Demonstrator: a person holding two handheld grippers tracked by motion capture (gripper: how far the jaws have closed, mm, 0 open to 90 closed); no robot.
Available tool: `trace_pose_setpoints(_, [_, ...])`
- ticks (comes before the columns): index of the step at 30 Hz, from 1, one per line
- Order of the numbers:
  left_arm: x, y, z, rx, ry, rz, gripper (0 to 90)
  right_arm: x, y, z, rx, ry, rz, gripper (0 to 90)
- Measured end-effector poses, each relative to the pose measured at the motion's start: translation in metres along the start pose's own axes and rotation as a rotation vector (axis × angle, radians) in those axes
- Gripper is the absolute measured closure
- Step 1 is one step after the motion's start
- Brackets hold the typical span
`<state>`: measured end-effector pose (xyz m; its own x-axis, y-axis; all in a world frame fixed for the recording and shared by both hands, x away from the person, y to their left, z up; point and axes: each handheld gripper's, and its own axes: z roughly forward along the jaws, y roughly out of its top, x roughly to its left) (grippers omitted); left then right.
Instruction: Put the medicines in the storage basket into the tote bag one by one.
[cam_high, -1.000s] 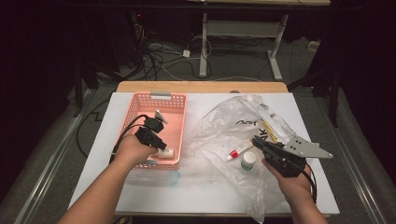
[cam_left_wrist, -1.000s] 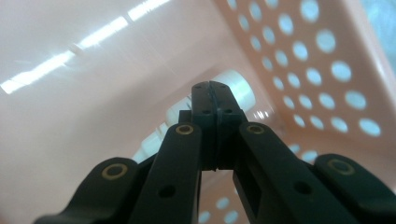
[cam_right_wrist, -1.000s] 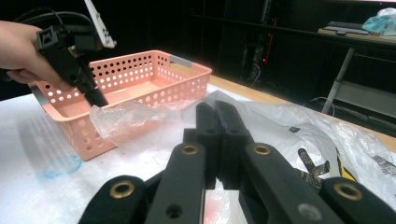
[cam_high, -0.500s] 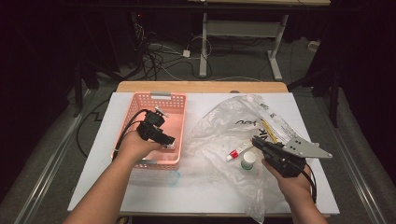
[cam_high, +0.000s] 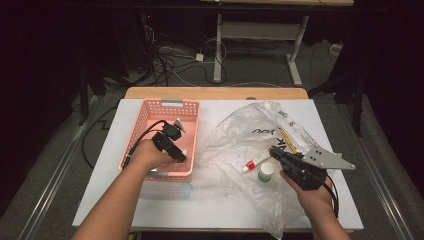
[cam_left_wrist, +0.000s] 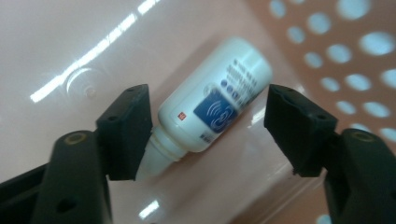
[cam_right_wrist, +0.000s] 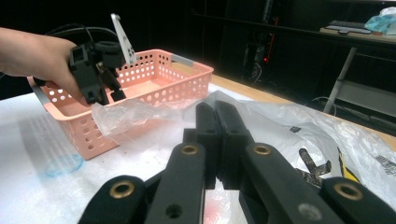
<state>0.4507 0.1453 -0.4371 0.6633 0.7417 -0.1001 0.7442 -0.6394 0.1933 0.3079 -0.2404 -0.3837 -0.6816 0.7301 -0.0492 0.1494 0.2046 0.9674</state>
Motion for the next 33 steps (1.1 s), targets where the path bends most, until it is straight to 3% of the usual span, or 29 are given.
trace_pose_setpoints(3, [0.001,0.002,0.008,0.033,0.013,0.006,37.3,0.000,0.000,0.001,0.003,0.001,0.000,90.0])
trace_pose_setpoints(12, [-0.003,0.003,0.007,-0.003,0.032,0.036,55.5,0.000,-0.001,0.001,0.006,0.004,0.005,90.0])
trace_pose_setpoints(16, [-0.004,0.004,0.007,-0.003,0.031,0.038,57.8,0.001,-0.001,0.001,0.006,0.003,0.003,90.0])
trace_pose_setpoints(22, [-0.002,0.004,0.004,-0.010,0.025,0.009,58.3,0.000,-0.001,0.001,0.006,0.003,0.005,90.0])
trace_pose_setpoints(27, [0.000,0.000,-0.009,-0.067,0.008,-0.038,58.3,-0.001,-0.001,0.001,0.004,0.001,0.004,90.0])
trace_pose_setpoints(33, [-0.009,-0.010,-0.024,-0.146,-0.010,-0.046,58.3,0.000,-0.001,0.001,0.004,0.003,0.003,90.0])
